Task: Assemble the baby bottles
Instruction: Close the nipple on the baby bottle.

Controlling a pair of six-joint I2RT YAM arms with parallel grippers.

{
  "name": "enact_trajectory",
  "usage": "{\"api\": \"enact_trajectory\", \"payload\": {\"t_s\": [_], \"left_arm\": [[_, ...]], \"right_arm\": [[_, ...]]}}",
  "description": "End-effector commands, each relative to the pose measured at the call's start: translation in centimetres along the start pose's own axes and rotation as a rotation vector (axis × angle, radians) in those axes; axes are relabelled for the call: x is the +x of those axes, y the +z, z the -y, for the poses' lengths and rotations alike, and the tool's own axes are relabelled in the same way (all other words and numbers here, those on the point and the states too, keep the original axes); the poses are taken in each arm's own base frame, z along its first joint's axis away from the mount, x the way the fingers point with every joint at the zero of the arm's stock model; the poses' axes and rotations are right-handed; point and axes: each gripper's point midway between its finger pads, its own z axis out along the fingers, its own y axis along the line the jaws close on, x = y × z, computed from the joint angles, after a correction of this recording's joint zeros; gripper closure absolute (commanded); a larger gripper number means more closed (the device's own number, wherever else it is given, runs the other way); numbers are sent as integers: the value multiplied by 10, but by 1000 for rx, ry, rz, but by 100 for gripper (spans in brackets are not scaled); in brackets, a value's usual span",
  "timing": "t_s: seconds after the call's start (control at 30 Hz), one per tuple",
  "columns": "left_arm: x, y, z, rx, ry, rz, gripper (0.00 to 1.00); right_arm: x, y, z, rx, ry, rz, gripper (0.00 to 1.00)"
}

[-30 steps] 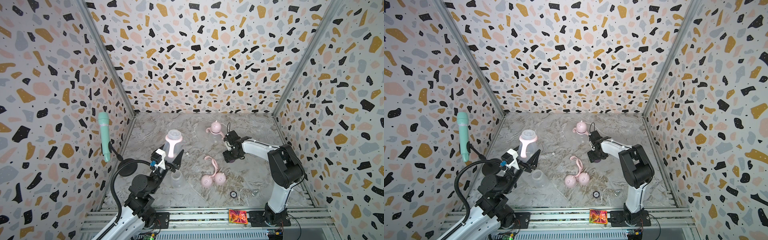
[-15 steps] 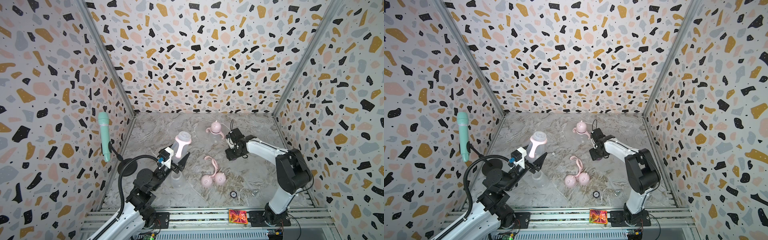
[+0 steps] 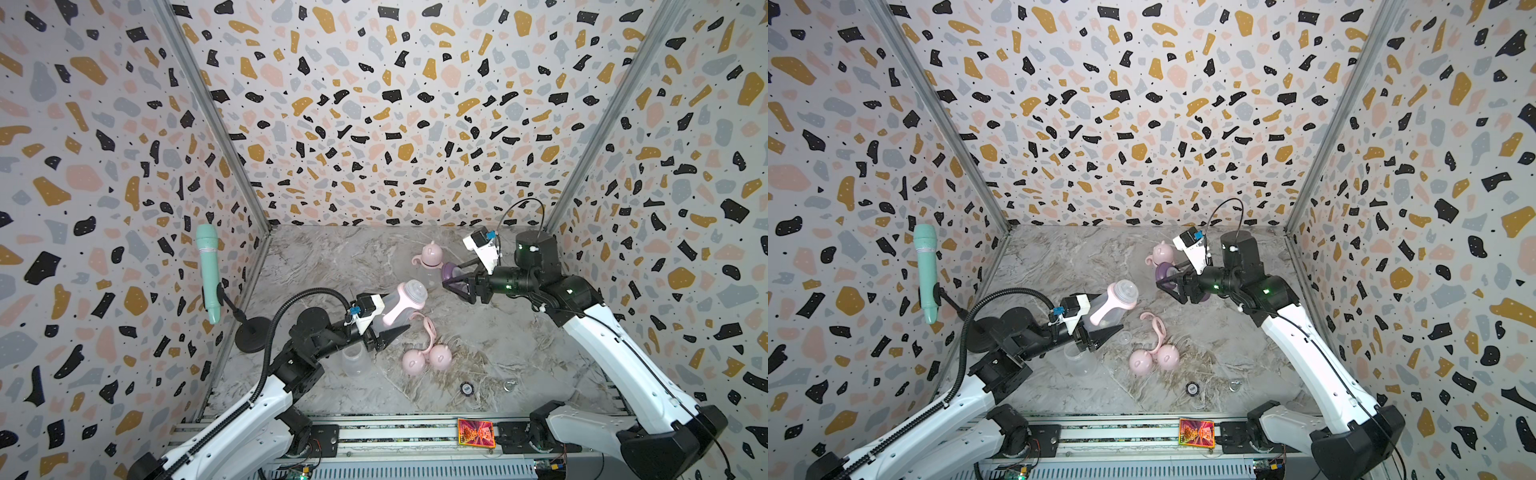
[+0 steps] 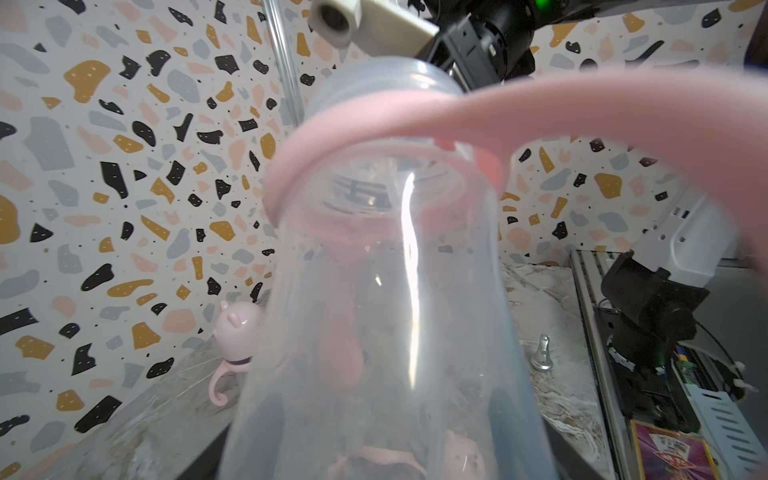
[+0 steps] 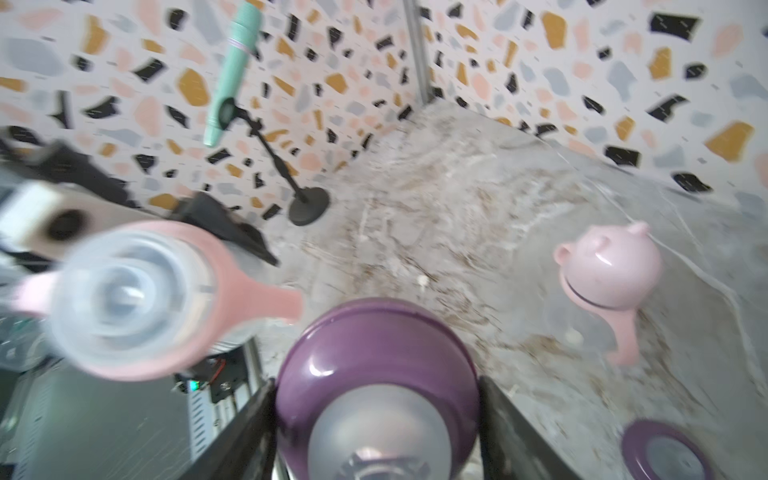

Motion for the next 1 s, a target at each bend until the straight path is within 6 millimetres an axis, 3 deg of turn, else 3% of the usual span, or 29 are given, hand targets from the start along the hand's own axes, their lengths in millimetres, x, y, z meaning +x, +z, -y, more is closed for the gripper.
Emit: {"api": "enact_trajectory", "payload": {"t_s": [0.0,0.13,0.37,0.8,0.97], "left_arm": [[-23,-1,15,97,77,51,100],[-18,0,21,145,83,22,100],[-13,2,28,203,77,-20,100],[-14,0,33,229,90,-20,100],[-15,1,32,229,91,-20,100]], "right_arm": [[-20,-17,-57,-240,-95,49,100],[-22,-20,-84,-305,-159,31,100],[-2,-1,-96,-304,-193,-90,100],[6,3,-82,-194,-201,-150,100],[13,8,-89,-261,-177,-157,100]]}}
